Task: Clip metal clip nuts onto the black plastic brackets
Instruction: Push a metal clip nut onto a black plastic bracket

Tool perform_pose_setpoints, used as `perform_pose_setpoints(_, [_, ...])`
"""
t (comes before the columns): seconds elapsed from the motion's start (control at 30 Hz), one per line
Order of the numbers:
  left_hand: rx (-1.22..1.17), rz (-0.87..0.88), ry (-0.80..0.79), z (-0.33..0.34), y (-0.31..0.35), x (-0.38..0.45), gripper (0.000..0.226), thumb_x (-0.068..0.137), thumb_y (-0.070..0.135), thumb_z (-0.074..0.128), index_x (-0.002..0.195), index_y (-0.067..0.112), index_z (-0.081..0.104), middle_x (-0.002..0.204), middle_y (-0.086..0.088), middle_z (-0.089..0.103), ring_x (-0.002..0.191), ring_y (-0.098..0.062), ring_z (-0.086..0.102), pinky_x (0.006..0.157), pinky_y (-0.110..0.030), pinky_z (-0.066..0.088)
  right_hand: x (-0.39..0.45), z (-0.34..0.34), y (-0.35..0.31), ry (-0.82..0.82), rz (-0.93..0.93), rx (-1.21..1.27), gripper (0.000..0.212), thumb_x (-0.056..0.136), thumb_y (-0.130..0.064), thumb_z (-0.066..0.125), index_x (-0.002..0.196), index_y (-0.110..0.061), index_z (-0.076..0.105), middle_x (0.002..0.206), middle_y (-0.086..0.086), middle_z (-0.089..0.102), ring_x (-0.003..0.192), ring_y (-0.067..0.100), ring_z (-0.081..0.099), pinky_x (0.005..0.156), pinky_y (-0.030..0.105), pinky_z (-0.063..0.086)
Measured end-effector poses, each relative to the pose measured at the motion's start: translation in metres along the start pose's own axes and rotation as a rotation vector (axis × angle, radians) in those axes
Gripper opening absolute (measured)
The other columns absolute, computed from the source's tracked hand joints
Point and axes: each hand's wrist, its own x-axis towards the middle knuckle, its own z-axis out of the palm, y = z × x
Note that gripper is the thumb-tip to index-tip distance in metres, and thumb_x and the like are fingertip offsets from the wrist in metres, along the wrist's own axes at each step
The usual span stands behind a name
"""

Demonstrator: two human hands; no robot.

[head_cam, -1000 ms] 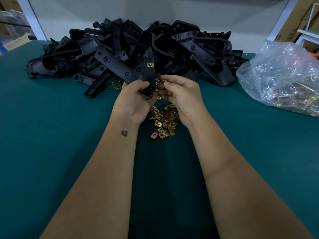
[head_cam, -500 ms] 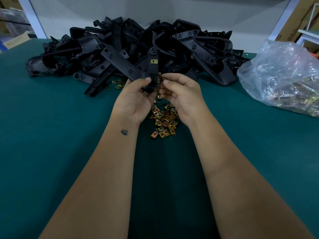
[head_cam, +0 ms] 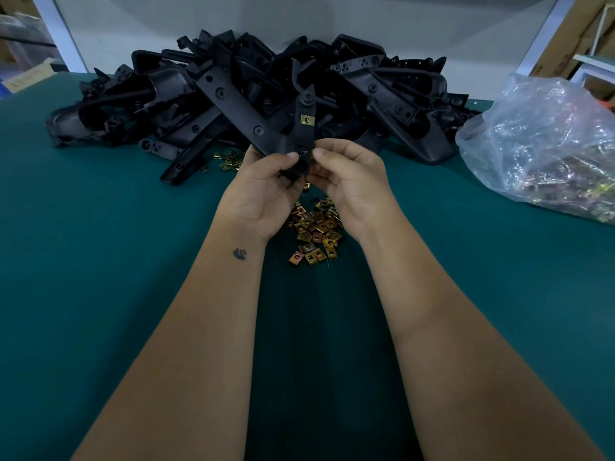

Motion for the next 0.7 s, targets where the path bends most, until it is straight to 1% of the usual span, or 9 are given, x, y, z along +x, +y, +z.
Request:
perform_pose_setpoints(0.07, [-0.009,-0.002,0.002,0.0,-0.0006,0.0,0.03,0.092,-0.009,0.046,0.109,0.015,0.054,0.104,-0.007,0.067,0.097,-0.021,0.063,0.089,-0.03,0.052,-0.0003,0.0,-0.0014,-0.002,0.014,0.041,0.018,0.09,0.006,0.059,0.082,-0.008,0.067,0.079,0.007,0.069,0.072,0.016,0.065,0.07,0.028,0.057])
perform_pose_setpoints(0.13, [-0.02,0.0,0.008,0.0002,-0.0008,0.0003,0.03,0.092,-0.01,0.046,0.108,0.015,0.054,0.104,-0.008,0.067,0.098,-0.022,0.063,0.088,-0.03,0.053,-0.0006,0.0,-0.0022,-0.005,0.025,0.059,0.019,0.09,0.007,0.057,0.081,-0.008,0.066,0.076,0.006,0.068,0.069,0.015,0.065,0.067,0.027,0.056])
perform_pose_setpoints(0.23, [0.002,-0.003,0.001,0.0003,-0.0005,0.0004,0.035,0.092,-0.01,0.046,0.118,0.013,0.051,0.107,-0.008,0.066,0.097,-0.022,0.062,0.088,-0.03,0.052,-0.0014,-0.0003,-0.0023,-0.016,0.021,0.028,0.019,0.09,0.006,0.058,0.081,-0.009,0.066,0.079,0.007,0.067,0.07,0.015,0.064,0.069,0.027,0.056])
perform_pose_setpoints(0.3, [0.031,-0.008,-0.002,0.0008,-0.0005,-0.0001,0.039,0.093,-0.01,0.047,0.124,0.013,0.048,0.109,-0.007,0.066,0.096,-0.02,0.063,0.084,-0.028,0.053,-0.0019,-0.0006,-0.0022,-0.015,0.013,0.011,0.018,0.09,0.006,0.059,0.083,-0.01,0.066,0.081,0.007,0.066,0.072,0.015,0.063,0.071,0.028,0.056])
perform_pose_setpoints(0.37, [0.069,-0.015,0.013,0.0017,-0.0001,0.0001,0.04,0.093,-0.008,0.049,0.126,0.015,0.047,0.105,-0.004,0.068,0.092,-0.017,0.064,0.08,-0.026,0.053,-0.0016,-0.0013,-0.0025,0.001,0.005,0.005,0.017,0.089,0.005,0.061,0.085,-0.011,0.066,0.082,0.006,0.065,0.072,0.014,0.063,0.072,0.027,0.056])
perform_pose_setpoints(0.43, [0.151,-0.016,0.027,0.0031,0.0001,0.0006,0.043,0.094,-0.006,0.052,0.131,0.015,0.046,0.104,-0.002,0.069,0.092,-0.016,0.066,0.082,-0.026,0.053,-0.0007,-0.0026,-0.0031,0.03,-0.004,0.008,0.017,0.089,0.004,0.062,0.088,-0.012,0.066,0.081,0.005,0.064,0.071,0.012,0.062,0.071,0.027,0.055])
perform_pose_setpoints(0.53, [0.299,-0.014,0.033,0.0053,-0.0025,0.0001,0.054,0.096,-0.001,0.058,0.143,0.013,0.037,0.117,-0.003,0.069,0.104,-0.018,0.068,0.088,-0.027,0.053,0.0006,-0.005,-0.0033,0.073,-0.016,0.028,0.018,0.089,0.004,0.061,0.092,-0.013,0.066,0.079,0.003,0.063,0.072,0.011,0.061,0.074,0.027,0.054])
perform_pose_setpoints(0.6, [0.398,-0.001,0.047,0.0054,-0.0055,-0.0004,0.056,0.095,0.003,0.061,0.143,0.016,0.035,0.123,-0.003,0.067,0.112,-0.018,0.066,0.09,-0.028,0.054,0.0012,-0.0063,-0.0031,0.099,-0.015,0.038,0.019,0.089,0.004,0.062,0.094,-0.014,0.066,0.078,0.002,0.063,0.075,0.012,0.061,0.077,0.027,0.055])
perform_pose_setpoints(0.7, [0.597,0.058,0.084,0.0027,-0.0066,0.0008,0.052,0.094,0.008,0.065,0.136,0.019,0.037,0.124,-0.003,0.065,0.114,-0.018,0.063,0.098,-0.037,0.054,0.0025,-0.0056,-0.0014,0.125,-0.025,0.023,0.019,0.089,0.005,0.062,0.096,-0.012,0.066,0.076,0.0,0.065,0.078,0.013,0.063,0.087,0.033,0.054])
